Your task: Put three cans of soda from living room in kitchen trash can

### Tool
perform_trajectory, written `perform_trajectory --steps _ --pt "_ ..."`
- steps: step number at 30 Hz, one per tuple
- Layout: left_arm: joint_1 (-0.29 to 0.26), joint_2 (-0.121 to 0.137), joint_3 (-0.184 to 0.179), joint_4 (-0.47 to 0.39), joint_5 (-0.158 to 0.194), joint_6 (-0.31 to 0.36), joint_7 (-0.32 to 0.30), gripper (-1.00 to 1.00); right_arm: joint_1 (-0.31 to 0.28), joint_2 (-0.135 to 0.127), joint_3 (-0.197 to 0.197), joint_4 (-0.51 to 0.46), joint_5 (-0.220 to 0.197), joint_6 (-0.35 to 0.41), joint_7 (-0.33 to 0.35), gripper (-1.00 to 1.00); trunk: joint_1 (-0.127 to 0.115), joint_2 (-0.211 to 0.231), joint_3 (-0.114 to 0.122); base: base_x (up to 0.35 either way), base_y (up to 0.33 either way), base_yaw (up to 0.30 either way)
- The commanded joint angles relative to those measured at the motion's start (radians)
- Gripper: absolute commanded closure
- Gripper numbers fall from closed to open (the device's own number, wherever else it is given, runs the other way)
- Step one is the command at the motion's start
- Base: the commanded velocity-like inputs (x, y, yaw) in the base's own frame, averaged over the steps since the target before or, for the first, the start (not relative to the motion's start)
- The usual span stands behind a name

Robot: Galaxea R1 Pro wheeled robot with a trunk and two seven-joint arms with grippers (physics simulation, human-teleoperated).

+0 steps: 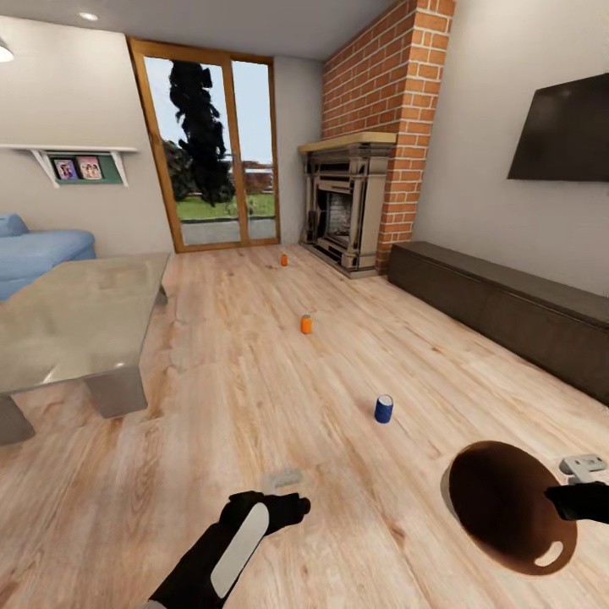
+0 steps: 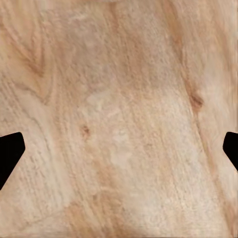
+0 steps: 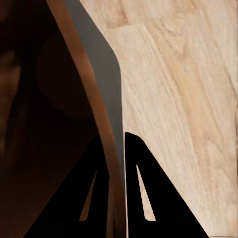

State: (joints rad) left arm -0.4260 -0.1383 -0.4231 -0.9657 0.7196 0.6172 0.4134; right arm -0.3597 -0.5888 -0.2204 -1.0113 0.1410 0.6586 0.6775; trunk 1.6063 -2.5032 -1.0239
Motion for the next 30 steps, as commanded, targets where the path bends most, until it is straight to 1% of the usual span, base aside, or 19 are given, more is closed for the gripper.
perform_trajectory --steps 1,2,4,6,8,11,16,19,20,21,22,23,24,25,26,27,30 --pt "-0.034 -0.002 0.002 0.002 0.002 0.006 -0.001 -1.0 -0.001 -0.001 -0.024 -0.001 -0.002 0.006 0.004 1.0 0.0 0.0 0.0 0.072 -0.315 -0.108" --pt "-0.052 -0.003 0.001 0.004 0.002 0.011 -0.002 -1.0 -0.002 -0.001 -0.032 -0.001 -0.001 0.012 0.004 1.0 0.0 0.0 0.0 0.088 -0.316 -0.145" --pt "-0.109 -0.009 -0.003 0.011 0.01 0.031 -0.005 -1.0 -0.016 -0.003 -0.055 -0.002 0.002 0.04 0.004 1.0 0.0 0.0 0.0 0.13 -0.317 -0.226" --pt "-0.101 -0.006 -0.004 0.012 0.02 0.033 -0.004 -1.0 -0.028 -0.003 -0.059 -0.004 0.003 0.048 0.005 1.0 0.0 0.0 0.0 0.154 -0.317 -0.268" --pt "-0.068 0.002 0.0 0.005 0.028 0.033 -0.002 -1.0 -0.047 -0.001 -0.062 -0.009 0.004 0.065 0.006 1.0 0.0 0.0 0.0 0.183 -0.305 -0.284" --pt "-0.046 0.01 0.005 0.001 0.031 0.03 -0.002 -1.0 -0.054 0.0 -0.062 -0.012 0.004 0.073 0.007 1.0 0.0 0.0 0.0 0.213 -0.239 -0.29" --pt "-0.036 0.014 0.014 -0.002 0.033 0.031 0.002 -1.0 -0.057 0.0 -0.062 -0.013 0.005 0.076 0.007 1.0 0.0 0.0 0.0 0.091 -0.077 -0.293" --pt "-0.035 0.015 0.054 -0.008 0.034 0.035 0.002 -1.0 -0.059 0.001 -0.063 -0.014 0.004 0.076 0.007 1.0 0.0 0.0 0.0 0.019 -0.016 -0.293" --pt "-0.034 0.015 0.082 -0.014 0.034 0.039 0.002 -1.0 -0.068 0.001 -0.064 -0.021 0.003 0.078 0.007 1.0 0.0 0.0 0.0 0.009 -0.008 -0.293" --pt "-0.034 0.015 0.095 -0.017 0.035 0.041 0.002 -1.0 -0.076 0.001 -0.064 -0.027 0.002 0.083 0.008 1.0 0.0 0.0 0.0 0.008 -0.006 -0.293" --pt "-0.033 0.015 0.118 -0.021 0.035 0.047 0.001 -1.0 -0.094 0.001 -0.064 -0.049 -0.001 0.108 0.009 1.0 0.0 0.0 0.0 0.005 -0.004 -0.293" --pt "-0.032 0.015 0.127 -0.023 0.035 0.049 0.001 -1.0 -0.101 0.001 -0.064 -0.065 -0.002 0.13 0.011 1.0 0.0 0.0 0.0 0.004 -0.003 -0.293" --pt "-0.028 0.016 0.143 -0.031 0.035 0.053 0.001 -1.0 -0.11 0.002 -0.061 -0.101 -0.003 0.185 0.013 1.0 0.0 0.0 0.0 0.002 -0.002 -0.293" --pt "-0.025 0.016 0.149 -0.038 0.035 0.055 0.002 -1.0 -0.113 0.003 -0.06 -0.121 -0.003 0.213 0.014 1.0 0.0 0.0 0.0 0.002 -0.002 -0.293" --pt "-0.015 0.016 0.157 -0.06 0.034 0.057 0.002 -1.0 -0.118 0.003 -0.058 -0.152 -0.002 0.255 0.016 1.0 0.0 0.0 0.0 0.001 -0.001 -0.294" --pt "0.029 0.02 0.169 -0.136 0.029 0.061 0.003 -1.0 -0.122 0.005 -0.053 -0.191 0.001 0.305 0.018 1.0 0.0 0.0 0.0 0.0 0.0 -0.294" --pt "0.052 0.036 0.174 -0.191 0.031 0.062 0.011 -1.0 -0.122 0.006 -0.05 -0.208 0.001 0.324 0.019 1.0 0.0 0.0 0.0 0.0 0.0 -0.294"
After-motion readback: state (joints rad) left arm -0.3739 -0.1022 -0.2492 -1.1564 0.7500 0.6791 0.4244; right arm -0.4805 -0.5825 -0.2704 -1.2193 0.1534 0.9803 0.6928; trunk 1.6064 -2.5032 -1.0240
